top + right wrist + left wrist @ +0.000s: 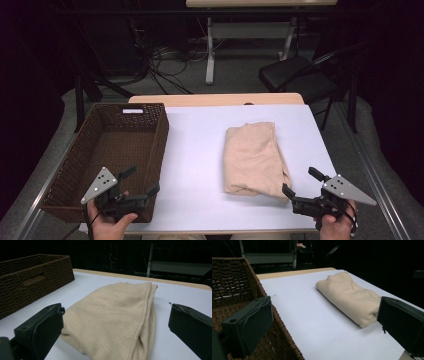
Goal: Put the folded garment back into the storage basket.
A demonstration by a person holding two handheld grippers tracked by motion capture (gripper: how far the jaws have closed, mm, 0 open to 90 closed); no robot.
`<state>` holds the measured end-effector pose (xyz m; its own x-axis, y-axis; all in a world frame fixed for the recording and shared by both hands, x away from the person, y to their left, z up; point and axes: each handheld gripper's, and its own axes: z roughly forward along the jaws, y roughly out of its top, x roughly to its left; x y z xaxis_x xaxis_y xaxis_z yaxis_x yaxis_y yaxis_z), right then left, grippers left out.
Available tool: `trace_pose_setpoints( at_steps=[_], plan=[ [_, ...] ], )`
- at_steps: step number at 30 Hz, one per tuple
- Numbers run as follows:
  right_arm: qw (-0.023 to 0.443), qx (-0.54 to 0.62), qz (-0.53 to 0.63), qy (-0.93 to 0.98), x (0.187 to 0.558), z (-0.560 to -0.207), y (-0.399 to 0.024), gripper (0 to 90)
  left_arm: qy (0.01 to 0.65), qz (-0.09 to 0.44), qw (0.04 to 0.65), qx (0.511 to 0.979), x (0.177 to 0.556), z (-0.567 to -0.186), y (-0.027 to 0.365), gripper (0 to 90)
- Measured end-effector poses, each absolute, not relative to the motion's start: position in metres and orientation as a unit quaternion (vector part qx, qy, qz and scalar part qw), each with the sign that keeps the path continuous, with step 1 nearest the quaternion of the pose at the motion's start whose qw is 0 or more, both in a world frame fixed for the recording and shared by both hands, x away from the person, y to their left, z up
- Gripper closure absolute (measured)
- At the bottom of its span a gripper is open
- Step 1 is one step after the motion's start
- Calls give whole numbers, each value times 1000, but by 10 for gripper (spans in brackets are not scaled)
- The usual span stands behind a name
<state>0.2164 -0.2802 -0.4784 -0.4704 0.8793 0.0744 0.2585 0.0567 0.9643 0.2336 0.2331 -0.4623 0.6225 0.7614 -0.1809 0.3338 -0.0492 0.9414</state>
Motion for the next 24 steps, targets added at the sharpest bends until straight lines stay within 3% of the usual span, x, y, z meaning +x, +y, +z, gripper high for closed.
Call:
trace_pose_setpoints(
  at_steps=[12, 18, 24],
  plan=[
    [295, 434, 520, 673, 223, -470, -276, 0, 373, 148, 560, 725, 239, -458, 198, 5],
    [248, 442, 528, 681, 236, -460, -276, 0, 371, 120, 554, 735, 239, -455, 172, 5],
    [242, 451, 514, 689, 249, -451, -273, 1, 360, 110, 537, 755, 251, -450, 141, 5]
  ],
)
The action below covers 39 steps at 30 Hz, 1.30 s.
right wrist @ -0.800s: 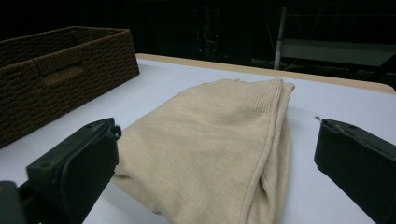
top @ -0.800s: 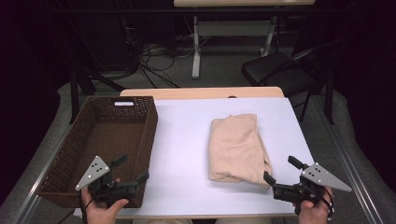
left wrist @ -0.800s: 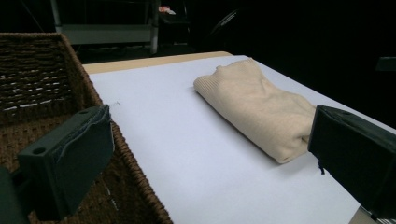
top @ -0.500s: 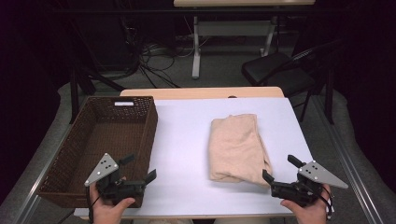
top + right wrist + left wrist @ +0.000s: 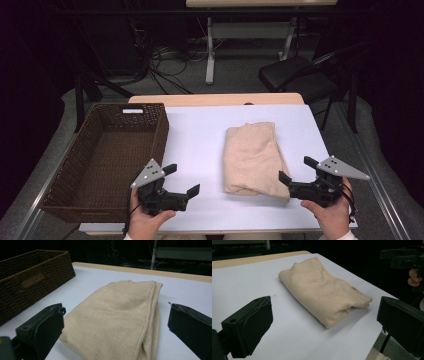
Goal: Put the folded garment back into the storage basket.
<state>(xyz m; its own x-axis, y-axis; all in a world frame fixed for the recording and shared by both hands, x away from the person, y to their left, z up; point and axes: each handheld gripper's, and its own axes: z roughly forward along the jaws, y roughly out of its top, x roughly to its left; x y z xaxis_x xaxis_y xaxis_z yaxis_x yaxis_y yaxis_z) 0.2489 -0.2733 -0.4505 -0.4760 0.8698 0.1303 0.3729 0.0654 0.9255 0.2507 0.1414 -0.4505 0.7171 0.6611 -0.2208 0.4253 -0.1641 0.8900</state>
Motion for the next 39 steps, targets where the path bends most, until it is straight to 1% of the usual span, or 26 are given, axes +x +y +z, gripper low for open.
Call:
trace_pose_setpoints(
  at_steps=[3, 12, 16, 22, 23, 29, 31, 34, 35, 39],
  plan=[
    [235, 456, 503, 695, 256, -444, -271, 1, 367, 97, 541, 750, 266, -449, 129, 5],
    [232, 455, 489, 707, 279, -428, -265, 10, 367, 85, 551, 744, 292, -438, 112, 5],
    [224, 463, 492, 702, 290, -425, -263, 23, 369, 86, 551, 744, 299, -434, 108, 6],
    [224, 465, 492, 701, 304, -420, -258, 24, 374, 75, 547, 745, 313, -430, 99, 6],
    [225, 466, 493, 700, 312, -419, -256, 25, 374, 72, 546, 746, 316, -429, 97, 5],
    [211, 481, 500, 689, 330, -421, -253, 63, 377, 70, 543, 747, 333, -433, 85, 6],
    [214, 483, 496, 690, 332, -422, -253, 63, 381, 66, 540, 747, 339, -436, 81, 5],
    [206, 485, 493, 693, 339, -427, -254, 63, 389, 60, 534, 748, 348, -442, 76, 6],
    [197, 489, 494, 692, 342, -432, -256, 63, 391, 58, 531, 749, 351, -444, 75, 6],
    [182, 492, 492, 695, 345, -439, -259, 68, 400, 49, 518, 755, 362, -454, 67, 6]
  ],
)
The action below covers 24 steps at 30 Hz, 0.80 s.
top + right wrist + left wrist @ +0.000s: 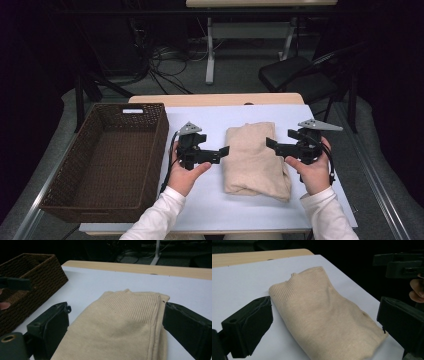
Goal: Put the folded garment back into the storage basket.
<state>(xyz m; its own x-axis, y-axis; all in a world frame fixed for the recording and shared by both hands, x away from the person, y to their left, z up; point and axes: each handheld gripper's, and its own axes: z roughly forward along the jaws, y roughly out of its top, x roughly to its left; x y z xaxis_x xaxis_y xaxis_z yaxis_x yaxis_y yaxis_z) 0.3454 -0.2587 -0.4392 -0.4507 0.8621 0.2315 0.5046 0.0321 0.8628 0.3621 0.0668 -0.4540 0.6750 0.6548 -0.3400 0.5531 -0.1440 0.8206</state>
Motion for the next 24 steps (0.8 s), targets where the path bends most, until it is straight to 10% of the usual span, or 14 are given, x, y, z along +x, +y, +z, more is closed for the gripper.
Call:
trace_pose_setpoints(
  at_steps=[24],
  plan=[
    [130, 565, 449, 680, 367, -485, -290, 144, 489, -40, 467, 735, 408, -502, 42, 12]
  ],
)
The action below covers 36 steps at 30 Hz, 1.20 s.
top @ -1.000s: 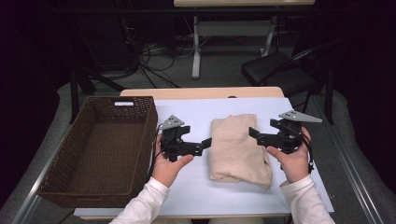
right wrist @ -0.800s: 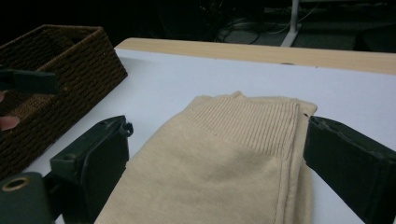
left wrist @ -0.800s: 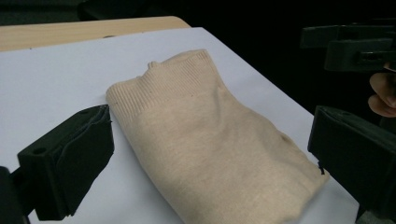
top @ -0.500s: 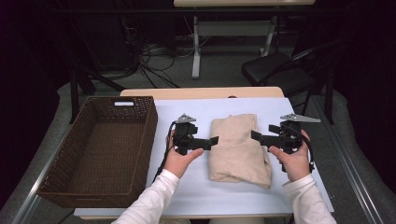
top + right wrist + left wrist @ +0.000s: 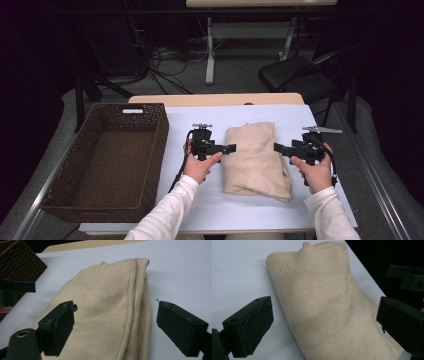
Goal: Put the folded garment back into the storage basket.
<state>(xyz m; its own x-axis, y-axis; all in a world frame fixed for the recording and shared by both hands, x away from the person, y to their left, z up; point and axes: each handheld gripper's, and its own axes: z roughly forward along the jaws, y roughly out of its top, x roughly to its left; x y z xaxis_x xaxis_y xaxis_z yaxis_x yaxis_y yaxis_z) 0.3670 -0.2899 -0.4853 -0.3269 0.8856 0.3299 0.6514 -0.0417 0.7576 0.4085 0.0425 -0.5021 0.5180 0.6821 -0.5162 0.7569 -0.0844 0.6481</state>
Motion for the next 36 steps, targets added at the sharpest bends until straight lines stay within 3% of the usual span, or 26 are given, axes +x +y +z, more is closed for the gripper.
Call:
trace_pose_setpoints(
  at_steps=[15, 29, 36],
  plan=[
    [113, 580, 440, 676, 376, -502, -293, 157, 510, -58, 444, 734, 417, -521, 33, 21],
    [105, 584, 436, 677, 378, -506, -292, 160, 525, -77, 426, 733, 417, -535, 20, 147],
    [97, 585, 436, 676, 379, -510, -292, 162, 527, -74, 412, 739, 417, -542, 14, 153]
  ],
)
